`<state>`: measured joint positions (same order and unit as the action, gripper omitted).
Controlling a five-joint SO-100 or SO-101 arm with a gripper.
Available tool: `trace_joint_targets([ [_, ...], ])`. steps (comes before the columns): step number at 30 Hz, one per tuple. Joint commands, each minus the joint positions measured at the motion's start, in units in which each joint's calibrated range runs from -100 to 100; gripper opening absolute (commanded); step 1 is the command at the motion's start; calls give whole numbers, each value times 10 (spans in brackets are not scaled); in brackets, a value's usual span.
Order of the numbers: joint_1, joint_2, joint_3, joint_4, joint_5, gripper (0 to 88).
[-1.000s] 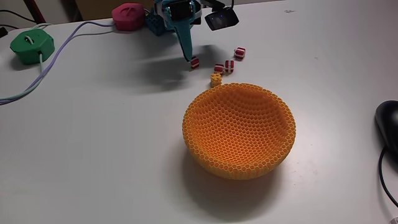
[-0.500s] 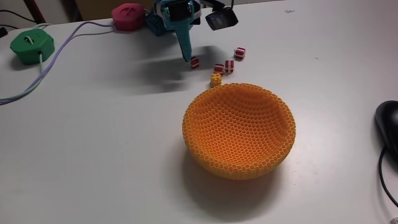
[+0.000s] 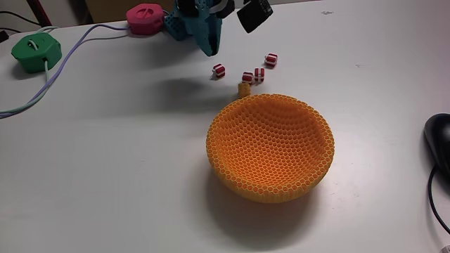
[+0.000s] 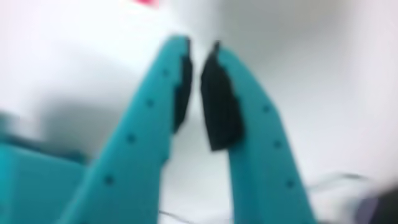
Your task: Place cube pieces into the yellow basket
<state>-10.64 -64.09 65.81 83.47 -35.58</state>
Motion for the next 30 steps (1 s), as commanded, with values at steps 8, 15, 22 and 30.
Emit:
trace_joint_targets([
  [8, -50, 123, 18, -158, -102, 68],
  [15, -83, 144, 23, -134, -135, 122],
  [22, -75, 143, 66, -157, -136, 162],
  [30, -74, 140, 122, -235, -145, 155],
])
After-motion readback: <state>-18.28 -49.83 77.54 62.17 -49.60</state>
